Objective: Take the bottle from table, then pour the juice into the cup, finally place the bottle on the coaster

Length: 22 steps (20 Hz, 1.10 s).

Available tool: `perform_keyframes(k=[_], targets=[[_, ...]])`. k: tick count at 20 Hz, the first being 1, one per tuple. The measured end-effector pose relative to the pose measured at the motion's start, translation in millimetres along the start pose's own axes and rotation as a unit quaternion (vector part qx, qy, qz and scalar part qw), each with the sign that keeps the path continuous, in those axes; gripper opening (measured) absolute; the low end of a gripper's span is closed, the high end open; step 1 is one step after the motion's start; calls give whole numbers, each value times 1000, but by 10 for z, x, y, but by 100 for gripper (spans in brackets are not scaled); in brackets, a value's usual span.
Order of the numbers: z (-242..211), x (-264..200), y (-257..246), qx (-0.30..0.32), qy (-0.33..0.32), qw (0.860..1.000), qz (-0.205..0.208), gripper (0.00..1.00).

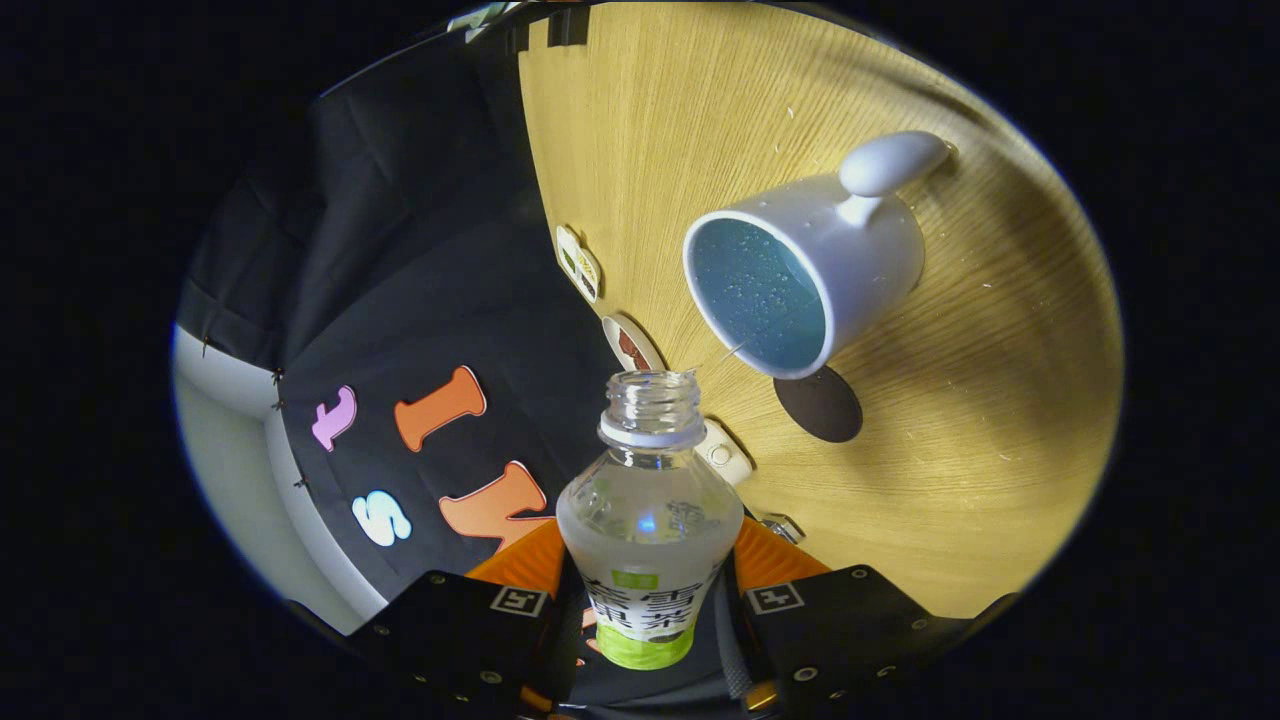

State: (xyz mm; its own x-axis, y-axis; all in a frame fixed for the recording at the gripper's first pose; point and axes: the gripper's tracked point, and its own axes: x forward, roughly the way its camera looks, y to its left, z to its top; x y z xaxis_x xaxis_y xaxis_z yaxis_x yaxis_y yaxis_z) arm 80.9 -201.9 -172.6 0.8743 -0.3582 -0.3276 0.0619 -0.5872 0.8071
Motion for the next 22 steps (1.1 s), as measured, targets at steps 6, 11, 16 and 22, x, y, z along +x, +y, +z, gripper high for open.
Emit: perform_keyframes(k=[6,11,16,22], targets=[[48,-24,-120,-69,-8,997,-18,57],[136,-118,-215,-187,-20,981,-35,58],[227,-236,-256,-321,-34,946,-37,57],[123,-238,-311,-481,-31,875,-55,57]])
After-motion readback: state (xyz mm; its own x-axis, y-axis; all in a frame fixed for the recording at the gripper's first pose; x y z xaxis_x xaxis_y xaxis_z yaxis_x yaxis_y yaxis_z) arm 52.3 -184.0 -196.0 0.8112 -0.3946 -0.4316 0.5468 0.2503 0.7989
